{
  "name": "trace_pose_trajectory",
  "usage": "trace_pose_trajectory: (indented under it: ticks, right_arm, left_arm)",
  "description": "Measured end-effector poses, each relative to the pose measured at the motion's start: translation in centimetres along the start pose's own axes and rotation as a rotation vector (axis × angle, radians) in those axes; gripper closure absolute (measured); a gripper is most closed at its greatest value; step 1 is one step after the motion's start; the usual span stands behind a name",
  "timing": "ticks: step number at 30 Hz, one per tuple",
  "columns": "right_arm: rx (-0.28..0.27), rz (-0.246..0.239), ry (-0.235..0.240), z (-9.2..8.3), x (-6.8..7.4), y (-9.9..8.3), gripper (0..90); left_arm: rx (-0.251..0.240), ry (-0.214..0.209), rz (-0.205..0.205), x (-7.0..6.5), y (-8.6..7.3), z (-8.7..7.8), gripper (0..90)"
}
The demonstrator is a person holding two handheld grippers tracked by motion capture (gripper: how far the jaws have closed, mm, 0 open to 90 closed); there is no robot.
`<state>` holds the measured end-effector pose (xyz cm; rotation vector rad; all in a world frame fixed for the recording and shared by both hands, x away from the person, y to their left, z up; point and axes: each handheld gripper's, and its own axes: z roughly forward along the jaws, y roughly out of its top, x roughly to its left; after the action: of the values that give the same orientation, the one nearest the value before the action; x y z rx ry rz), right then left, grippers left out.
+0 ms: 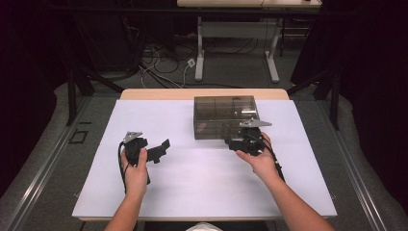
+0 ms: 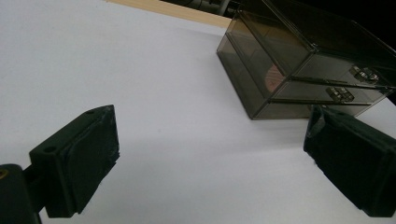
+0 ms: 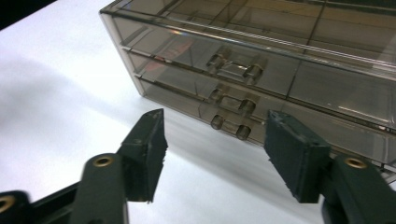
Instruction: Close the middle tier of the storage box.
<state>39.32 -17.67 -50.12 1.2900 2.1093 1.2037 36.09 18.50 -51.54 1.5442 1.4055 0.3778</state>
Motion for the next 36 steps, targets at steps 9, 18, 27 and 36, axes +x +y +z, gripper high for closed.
trace_pose_trajectory:
  ticks: [9,18,27,36]
  right_arm:
    - [0.014,-0.064,0.011,-1.0,0.1,-0.1,16.9]
    - [0.001,-0.086,-0.006,-2.2,0.1,-0.9,0.0]
    - [-0.056,-0.059,-0.031,-3.5,-0.9,-1.3,0.0]
    - [-0.095,-0.031,-0.036,-5.2,-1.6,-2.1,0.0]
  left_arm:
    - [-0.005,-0.002,0.001,-0.2,0.1,-0.2,3.5]
    - [0.0,-0.004,0.021,-0.4,0.3,-0.4,3.5]
    - [-0.011,-0.01,0.049,-0.7,0.8,-1.1,3.5]
    - [0.0,-0.038,0.104,-1.2,1.9,-1.7,3.5]
